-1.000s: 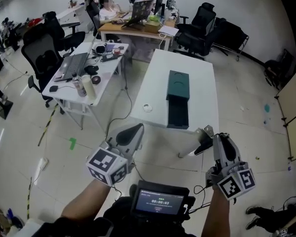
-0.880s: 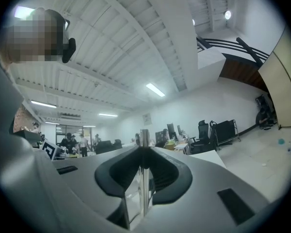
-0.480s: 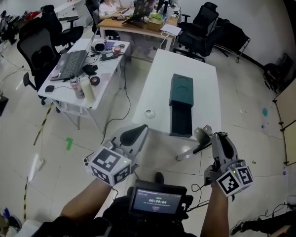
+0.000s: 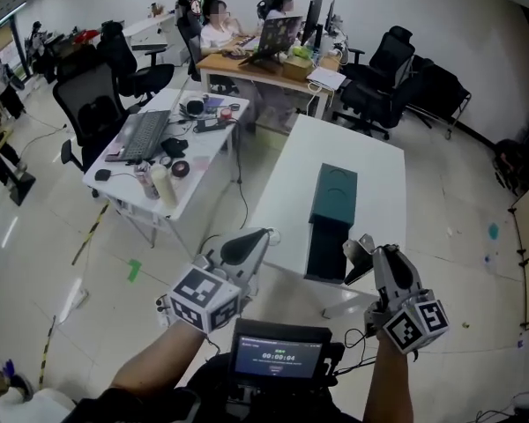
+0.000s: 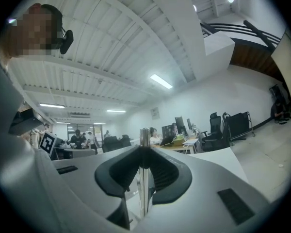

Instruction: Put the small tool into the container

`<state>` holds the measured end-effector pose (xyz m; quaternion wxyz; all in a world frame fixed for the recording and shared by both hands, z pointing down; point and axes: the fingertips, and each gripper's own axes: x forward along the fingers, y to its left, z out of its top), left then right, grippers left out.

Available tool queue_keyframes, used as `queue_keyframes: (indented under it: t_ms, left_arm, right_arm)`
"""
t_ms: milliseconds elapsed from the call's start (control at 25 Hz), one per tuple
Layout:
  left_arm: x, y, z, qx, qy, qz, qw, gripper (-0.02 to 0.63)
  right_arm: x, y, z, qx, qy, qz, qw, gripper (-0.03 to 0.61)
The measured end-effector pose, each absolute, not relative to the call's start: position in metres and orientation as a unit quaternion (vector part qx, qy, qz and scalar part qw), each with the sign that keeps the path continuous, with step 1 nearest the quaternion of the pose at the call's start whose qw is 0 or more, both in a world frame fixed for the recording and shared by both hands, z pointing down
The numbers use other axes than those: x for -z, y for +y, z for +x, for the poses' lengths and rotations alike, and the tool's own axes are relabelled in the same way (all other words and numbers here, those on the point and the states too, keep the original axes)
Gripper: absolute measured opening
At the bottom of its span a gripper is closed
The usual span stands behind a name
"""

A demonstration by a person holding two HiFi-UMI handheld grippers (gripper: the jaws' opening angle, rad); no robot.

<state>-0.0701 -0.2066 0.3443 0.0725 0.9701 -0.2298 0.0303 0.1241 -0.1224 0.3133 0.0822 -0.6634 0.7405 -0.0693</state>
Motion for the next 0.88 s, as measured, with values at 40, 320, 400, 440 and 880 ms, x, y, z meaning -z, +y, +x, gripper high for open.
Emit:
queue_keyframes:
  t_ms: [40, 320, 400, 440, 880]
  left_arm:
    - [-0.343, -0.212, -0.061, -0.030, -0.234, 0.969, 0.074, 0.012]
    - [-0.339, -0.249, -0.011, -0.025, -0.263, 0.963, 0.046, 0.012]
    - [-0.344, -0.260, 0.000, -0.023, -0.270, 0.961, 0.054, 0.012]
    - [-0.347, -0.266, 0.005, -0.022, -0.274, 0.960, 0.058, 0.012]
    - [-0.399, -0.312, 0.050, -0.051, -0.296, 0.949, 0.094, 0.012]
  right_arm:
    - [-0.314, -0.129, 0.133, 0.070, 0.745, -0.659, 0.082, 0.077]
    - [-0.328, -0.172, 0.181, 0.083, 0.766, -0.632, 0.088, 0.077]
    - [-0.332, -0.184, 0.189, 0.085, 0.772, -0.624, 0.087, 0.077]
    - [-0.334, -0.190, 0.192, 0.085, 0.775, -0.620, 0.086, 0.077]
    - [-0.436, -0.250, 0.234, 0.183, 0.777, -0.599, 0.056, 0.077]
